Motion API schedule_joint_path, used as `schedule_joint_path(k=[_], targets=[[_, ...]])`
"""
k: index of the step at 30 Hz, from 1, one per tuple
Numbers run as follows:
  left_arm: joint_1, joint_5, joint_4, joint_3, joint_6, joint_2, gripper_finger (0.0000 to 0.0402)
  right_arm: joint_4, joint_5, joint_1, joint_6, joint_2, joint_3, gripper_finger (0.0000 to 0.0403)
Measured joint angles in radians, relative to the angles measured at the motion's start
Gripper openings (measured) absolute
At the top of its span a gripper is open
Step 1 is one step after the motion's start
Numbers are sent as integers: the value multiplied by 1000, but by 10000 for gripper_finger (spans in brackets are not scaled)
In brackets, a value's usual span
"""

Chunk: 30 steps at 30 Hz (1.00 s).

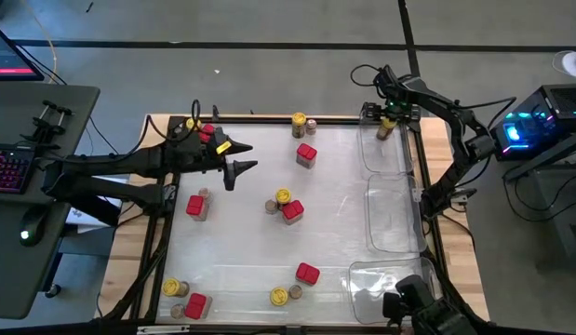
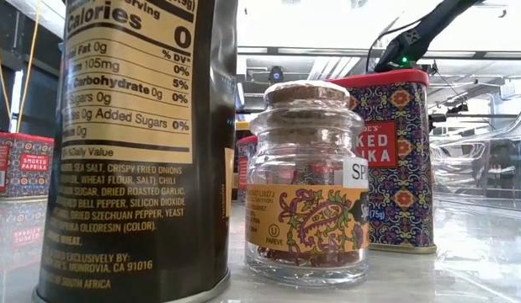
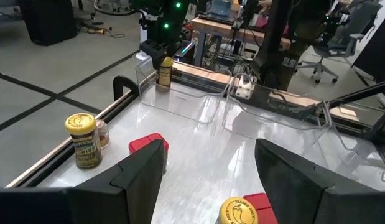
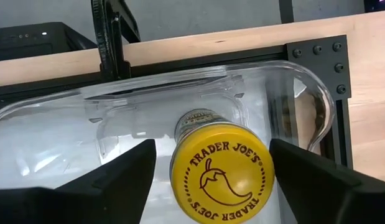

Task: Sort spices by type
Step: Put the yellow seasoning bottle into the top transparent bin

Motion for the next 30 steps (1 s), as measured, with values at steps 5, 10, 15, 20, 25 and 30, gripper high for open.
schedule_joint_path(k=[5, 10, 15, 20, 25, 30], targets=[[0, 0, 0, 0, 9, 0, 239, -2, 0, 0, -9, -20, 0, 312], [0, -36, 8, 0, 6, -7, 239, 5, -2, 0, -11, -62, 0, 312], [6, -71, 9, 41, 10, -15, 239, 23, -3, 3, 6, -142, 0, 312], [20, -68, 8, 66, 42, -15, 239, 68, -14, 3, 19, -243, 0, 312], [39, -67, 7, 66, 40, -17, 239, 197, -22, 42, 37, -339, 0, 312], [64, -14, 48, 66, 2, -48, 239, 433, -21, 143, 140, -371, 0, 312]])
